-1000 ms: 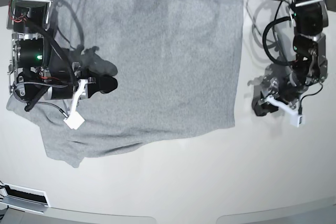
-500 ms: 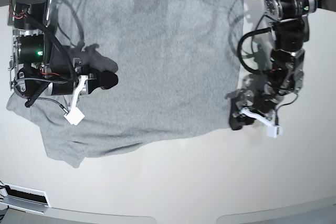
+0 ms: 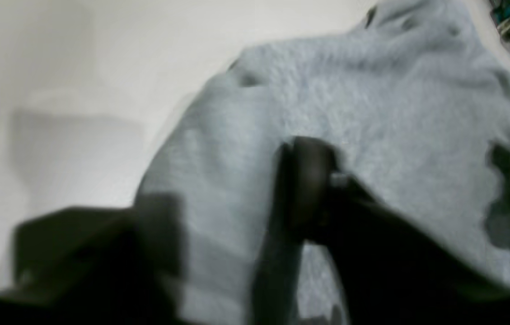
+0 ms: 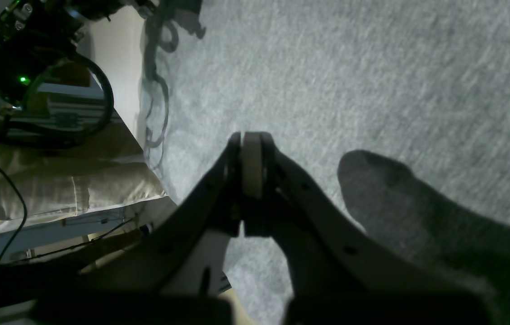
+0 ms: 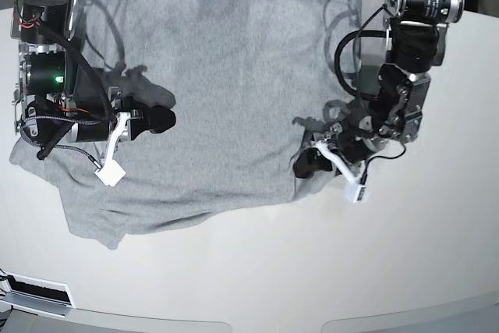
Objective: Layout the t-shirt on the table in an organized manner, then fold the t-shirt properly
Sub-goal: 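Drag the grasped fabric with the left gripper toward the right gripper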
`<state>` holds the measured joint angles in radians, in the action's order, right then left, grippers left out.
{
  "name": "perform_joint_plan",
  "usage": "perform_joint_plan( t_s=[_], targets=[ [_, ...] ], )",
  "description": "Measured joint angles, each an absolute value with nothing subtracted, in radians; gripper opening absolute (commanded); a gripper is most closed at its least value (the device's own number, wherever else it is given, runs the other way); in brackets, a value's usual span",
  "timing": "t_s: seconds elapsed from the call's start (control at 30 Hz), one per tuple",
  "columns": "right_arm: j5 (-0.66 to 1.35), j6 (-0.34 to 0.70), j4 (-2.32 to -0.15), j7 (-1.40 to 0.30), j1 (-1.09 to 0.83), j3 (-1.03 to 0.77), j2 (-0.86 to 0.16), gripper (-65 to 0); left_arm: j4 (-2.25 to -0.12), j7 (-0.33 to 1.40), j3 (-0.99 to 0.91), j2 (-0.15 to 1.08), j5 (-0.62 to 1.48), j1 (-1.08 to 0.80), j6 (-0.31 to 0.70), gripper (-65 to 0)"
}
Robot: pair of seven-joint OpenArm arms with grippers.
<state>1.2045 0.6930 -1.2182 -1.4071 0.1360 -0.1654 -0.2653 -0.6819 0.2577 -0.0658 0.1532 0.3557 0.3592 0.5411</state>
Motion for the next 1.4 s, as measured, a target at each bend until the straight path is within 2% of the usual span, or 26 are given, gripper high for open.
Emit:
perform_joint_plan(
  t_s=[0.03, 0.07, 0.17, 0.3, 0.5, 1.0, 1.2, 1.33, 1.37, 1.4],
  targets=[
    [1.205, 0.693, -1.218, -1.407, 0.136, -0.165, -0.266, -65.0, -0.699, 0.268, -0.065, 0.151, 0.347, 0.357, 0.525, -63.3],
    [1.205, 0.693, -1.218, -1.407, 0.136, -0.165, -0.266, -65.0, -0.719, 0.279, -0.067, 0.151, 0.336, 0.355, 0.515, -65.0],
    [1.205, 0.693, -1.218, -1.407, 0.136, -0.165, -0.265, -65.0, -0.797, 0.344, -0.080, 0.152, 0.333, 0.345, 0.517, -65.0],
    [1.205, 0.693, -1.218, -1.407, 0.136, -0.165, -0.266, -65.0, -0.937, 0.477, -0.078, 0.147, 0.409, 0.347, 0.689, -65.0],
    [1.205, 0.693, -1.218, -1.406, 0.136, -0.166, -0.266, -65.0, -1.057, 0.631, 0.015, 0.130, 0.592, 0.355, 0.689, -65.0],
    [1.205, 0.693, -1.218, -1.403, 0.136, -0.165, -0.266, -65.0, -1.056, 0.648, 0.576, 0.135, 0.556, 0.288, 0.688, -65.0],
    [1.205, 0.693, -1.218, -1.403, 0.136, -0.165, -0.265, -65.0, -1.057, 0.631, 0.624, 0.133, 0.492, 0.294, 0.690, -64.5],
    [1.205, 0.693, -1.218, -1.403, 0.136, -0.165, -0.266, -65.0, -1.057, 0.572, 0.577, 0.134, 0.523, 0.294, 0.690, -35.2],
    [1.205, 0.693, -1.218, -1.403, 0.136, -0.165, -0.266, -65.0, -1.057, 0.572, 0.552, 0.133, 0.542, 0.294, 0.690, -29.3],
    [1.205, 0.693, -1.218, -1.403, 0.136, -0.165, -0.266, -65.0, -1.057, 0.573, 0.524, 0.132, 0.546, 0.294, 0.690, -26.3]
  ],
)
